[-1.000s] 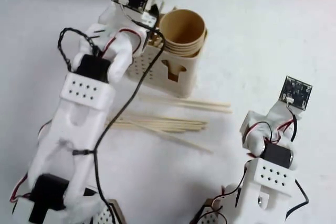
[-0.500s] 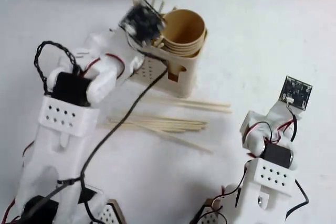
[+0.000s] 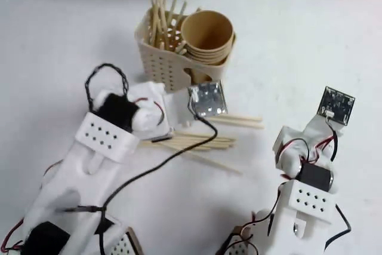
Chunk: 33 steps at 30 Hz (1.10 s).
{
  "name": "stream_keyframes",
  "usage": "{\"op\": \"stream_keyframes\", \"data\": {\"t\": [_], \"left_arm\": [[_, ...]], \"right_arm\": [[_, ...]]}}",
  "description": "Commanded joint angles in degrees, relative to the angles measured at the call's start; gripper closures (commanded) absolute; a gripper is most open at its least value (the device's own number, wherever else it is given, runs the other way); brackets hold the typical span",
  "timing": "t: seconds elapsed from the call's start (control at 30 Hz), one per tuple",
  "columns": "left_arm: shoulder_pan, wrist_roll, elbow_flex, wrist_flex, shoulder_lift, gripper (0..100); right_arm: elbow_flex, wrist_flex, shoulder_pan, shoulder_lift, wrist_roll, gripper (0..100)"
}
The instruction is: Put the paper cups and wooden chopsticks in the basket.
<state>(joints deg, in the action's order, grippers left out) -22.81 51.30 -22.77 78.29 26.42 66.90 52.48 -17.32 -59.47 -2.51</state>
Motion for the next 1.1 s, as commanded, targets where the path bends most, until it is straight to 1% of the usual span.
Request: {"op": "stream_keyframes", "data": {"t": [0.0, 0.2, 0.33, 0.6, 0.8, 0.97, 1.07], "left_arm": [[-0.84, 1.14, -9.67, -9.14, 1.98, 80], [-1.01, 1.14, -23.03, -22.59, 1.89, 80], [-1.01, 0.97, -24.53, -26.46, -1.80, 78], [-0.84, 0.70, -13.27, -26.29, -22.29, 79], [-0.04, 0.53, -7.03, -26.37, -31.25, 79], [-0.40, 0.62, -4.13, -26.37, -35.03, 88], [-1.01, 0.70, -3.78, -26.37, -35.91, 91]], "right_arm": [[-0.35, -0.84, -0.66, -0.66, 0.35, 98.1], [-0.35, -0.92, -0.66, -0.66, 0.35, 98.1], [-0.35, -0.92, -0.57, -0.66, 0.35, 98.1], [-0.35, -0.92, -0.57, -0.66, 0.35, 98.1], [-0.35, -0.92, -0.57, -0.66, 0.35, 98.1], [-0.35, -0.92, -0.57, -0.66, 0.35, 98.1], [-0.35, -0.92, -0.57, -0.66, 0.44, 98.1]]}}
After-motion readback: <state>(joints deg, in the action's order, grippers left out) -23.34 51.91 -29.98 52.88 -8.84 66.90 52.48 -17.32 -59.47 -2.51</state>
